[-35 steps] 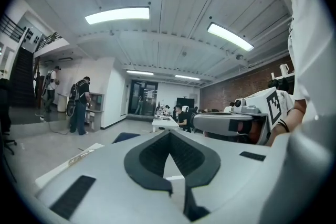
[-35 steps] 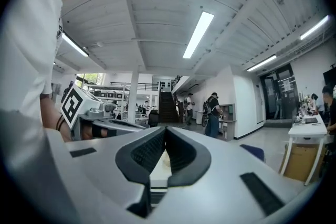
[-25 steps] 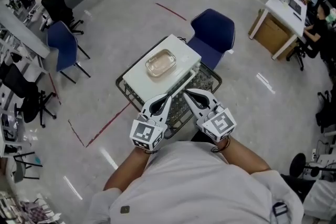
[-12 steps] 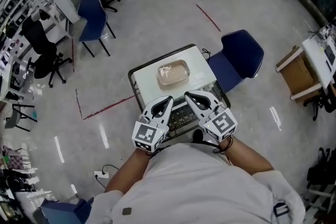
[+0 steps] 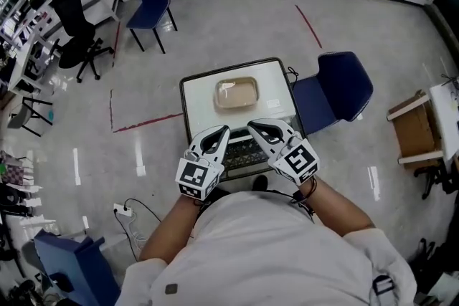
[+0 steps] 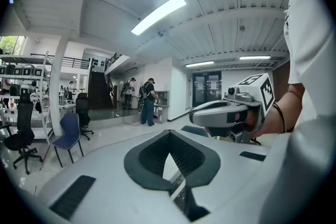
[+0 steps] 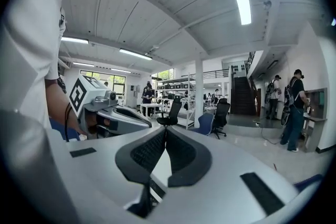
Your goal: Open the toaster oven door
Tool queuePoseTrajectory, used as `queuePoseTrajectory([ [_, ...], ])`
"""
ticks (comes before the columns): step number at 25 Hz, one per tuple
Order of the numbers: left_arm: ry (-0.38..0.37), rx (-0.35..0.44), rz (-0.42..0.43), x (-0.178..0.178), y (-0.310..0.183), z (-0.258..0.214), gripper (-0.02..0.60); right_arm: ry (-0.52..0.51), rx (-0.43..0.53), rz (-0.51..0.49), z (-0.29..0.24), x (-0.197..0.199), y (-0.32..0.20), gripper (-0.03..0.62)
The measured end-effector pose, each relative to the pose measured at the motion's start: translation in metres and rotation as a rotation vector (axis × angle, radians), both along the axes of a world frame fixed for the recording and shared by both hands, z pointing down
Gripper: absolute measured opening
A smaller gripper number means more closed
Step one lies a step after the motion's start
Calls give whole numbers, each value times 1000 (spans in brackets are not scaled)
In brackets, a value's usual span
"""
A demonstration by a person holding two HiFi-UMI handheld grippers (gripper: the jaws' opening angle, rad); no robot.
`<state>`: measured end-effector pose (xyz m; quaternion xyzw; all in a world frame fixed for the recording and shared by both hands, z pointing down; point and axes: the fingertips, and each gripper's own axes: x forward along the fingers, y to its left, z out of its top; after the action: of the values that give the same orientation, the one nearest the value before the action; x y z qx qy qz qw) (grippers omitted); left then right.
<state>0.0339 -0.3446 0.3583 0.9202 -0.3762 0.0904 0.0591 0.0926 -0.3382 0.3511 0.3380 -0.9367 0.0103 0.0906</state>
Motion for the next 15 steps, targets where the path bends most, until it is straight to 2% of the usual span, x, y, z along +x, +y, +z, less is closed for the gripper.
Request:
queuePoseTrajectory([
  [3,-37,-30,4,4,-2,15,17,24,-26,-31,12,6,-3,20],
  [8,-204,-13,55,7,-1,45,18,86,-89,-83,43,8,-9,21],
  [13,-226,-105,100,12,-5,83,21,122,-165,-119,79,16,-16,41],
  [15,-240,-157,111,11,-6,102,72,163,-180,-134,94,18,-17,53],
])
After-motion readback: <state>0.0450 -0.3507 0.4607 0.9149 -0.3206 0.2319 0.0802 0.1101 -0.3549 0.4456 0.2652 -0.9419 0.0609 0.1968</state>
